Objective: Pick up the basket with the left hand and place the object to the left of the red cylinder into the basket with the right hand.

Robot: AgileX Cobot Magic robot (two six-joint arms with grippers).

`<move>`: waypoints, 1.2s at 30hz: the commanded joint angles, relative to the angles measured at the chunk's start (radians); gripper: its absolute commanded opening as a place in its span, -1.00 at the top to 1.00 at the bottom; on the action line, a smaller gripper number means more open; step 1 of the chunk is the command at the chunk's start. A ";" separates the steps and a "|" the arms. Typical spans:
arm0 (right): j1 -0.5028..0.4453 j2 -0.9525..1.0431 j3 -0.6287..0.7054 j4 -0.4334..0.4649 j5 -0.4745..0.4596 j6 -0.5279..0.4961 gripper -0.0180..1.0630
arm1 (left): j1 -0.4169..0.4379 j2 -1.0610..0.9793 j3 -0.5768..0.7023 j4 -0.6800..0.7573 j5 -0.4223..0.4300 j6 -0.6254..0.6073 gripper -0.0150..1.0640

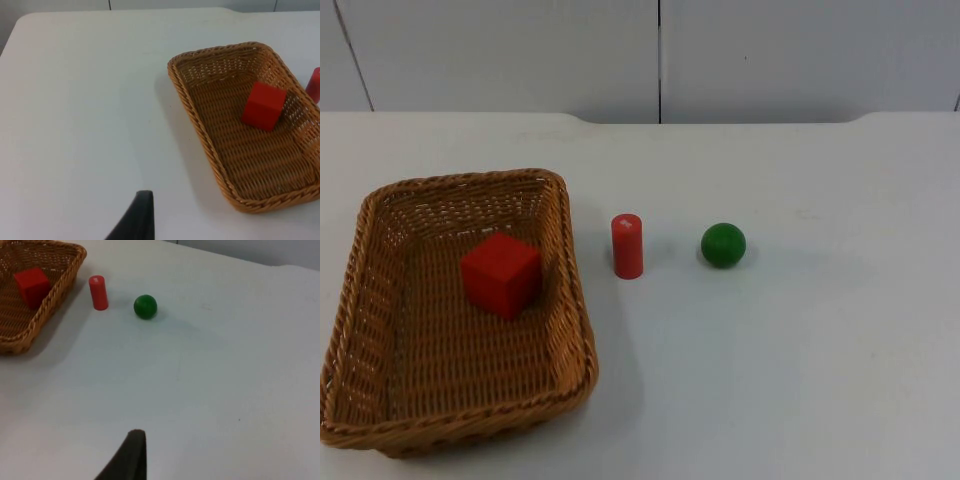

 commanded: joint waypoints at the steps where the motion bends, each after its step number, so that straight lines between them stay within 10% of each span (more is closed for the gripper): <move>1: -0.002 -0.002 0.003 -0.022 -0.013 0.027 -0.98 | -0.004 -0.004 0.005 0.004 -0.013 -0.004 -0.97; 25: -0.006 -0.002 0.003 -0.027 -0.013 0.038 -0.98 | -0.004 -0.004 0.005 0.004 -0.013 -0.004 -0.97; 36: -0.227 -0.002 0.003 -0.023 -0.015 0.038 -0.98 | -0.004 -0.004 0.005 0.004 -0.013 -0.004 -0.97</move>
